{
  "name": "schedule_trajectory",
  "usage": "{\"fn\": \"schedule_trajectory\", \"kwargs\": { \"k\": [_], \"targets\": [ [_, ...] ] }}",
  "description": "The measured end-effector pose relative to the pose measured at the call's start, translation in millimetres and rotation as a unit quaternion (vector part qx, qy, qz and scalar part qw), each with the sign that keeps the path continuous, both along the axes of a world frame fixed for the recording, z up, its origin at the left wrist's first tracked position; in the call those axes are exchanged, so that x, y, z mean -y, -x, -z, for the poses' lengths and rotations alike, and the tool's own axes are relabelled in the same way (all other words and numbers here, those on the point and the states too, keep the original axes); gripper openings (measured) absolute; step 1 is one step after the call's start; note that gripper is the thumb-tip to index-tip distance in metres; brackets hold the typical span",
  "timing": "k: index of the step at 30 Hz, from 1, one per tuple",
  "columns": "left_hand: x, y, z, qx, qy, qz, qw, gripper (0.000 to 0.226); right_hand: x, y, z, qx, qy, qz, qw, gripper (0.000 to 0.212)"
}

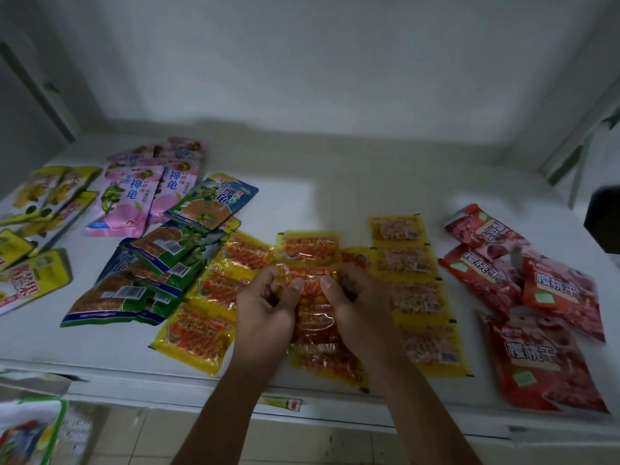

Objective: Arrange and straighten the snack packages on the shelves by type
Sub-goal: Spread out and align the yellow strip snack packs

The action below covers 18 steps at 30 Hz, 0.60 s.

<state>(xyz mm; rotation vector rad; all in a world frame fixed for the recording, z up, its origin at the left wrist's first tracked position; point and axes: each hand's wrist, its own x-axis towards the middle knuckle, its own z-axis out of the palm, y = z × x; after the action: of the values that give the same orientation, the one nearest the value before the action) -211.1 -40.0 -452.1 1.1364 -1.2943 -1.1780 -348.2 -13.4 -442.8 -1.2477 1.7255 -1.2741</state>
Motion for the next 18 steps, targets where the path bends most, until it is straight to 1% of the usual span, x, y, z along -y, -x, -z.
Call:
{"fn": "schedule_trajectory", "kwargs": {
  "k": [2,5,7,10,12,13,15,16,17,18],
  "targets": [
    [-0.8,-0.2,-2.3,0.008,0.023,0.002,1.000,0.035,-0.1,-0.6,-1.8,0.007,0.011,0.006,1.000,0.028],
    [1.2,-2.1,-1.3,0.037,0.040,0.008,0.998,0.035,-2.0,-0.2,-9.4,0.008,0.017,-0.002,1.000,0.040],
    [1.1,-1.4,-2.6,0.027,0.021,0.006,0.999,0.035,-1.8,1.1,-14.3,0.009,0.009,-0.014,1.000,0.045],
    [-0.2,0.4,-5.6,-0.001,-0.019,0.005,1.000,0.032,2.5,0.5,-22.2,-0.019,-0.009,-0.025,0.999,0.052],
    [-0.2,-0.2,-4.3,-0.003,-0.024,0.004,1.000,0.033,8.5,-0.3,-26.1,-0.009,-0.026,-0.024,0.999,0.056],
    [0.3,-0.7,-4.4,-0.011,-0.025,0.009,1.000,0.033,11.7,-1.8,-29.5,0.018,-0.035,-0.017,0.999,0.058],
    [0.0,-1.1,-5.5,-0.031,-0.026,0.021,0.999,0.028,20.8,-2.2,-31.9,0.108,-0.055,0.013,0.993,0.053],
    [-0.8,-1.4,-5.6,-0.037,-0.023,0.027,0.999,0.026,23.9,-1.7,-33.3,0.141,-0.057,0.025,0.988,0.045],
    [-1.8,-1.7,-6.1,-0.040,-0.021,0.028,0.999,0.025,25.6,-0.8,-34.2,0.154,-0.055,0.031,0.986,0.034],
    [-3.5,-1.6,-8.7,-0.046,-0.025,0.027,0.998,0.024,26.1,0.4,-34.7,0.143,-0.042,0.030,0.988,0.024]
  ]
}}
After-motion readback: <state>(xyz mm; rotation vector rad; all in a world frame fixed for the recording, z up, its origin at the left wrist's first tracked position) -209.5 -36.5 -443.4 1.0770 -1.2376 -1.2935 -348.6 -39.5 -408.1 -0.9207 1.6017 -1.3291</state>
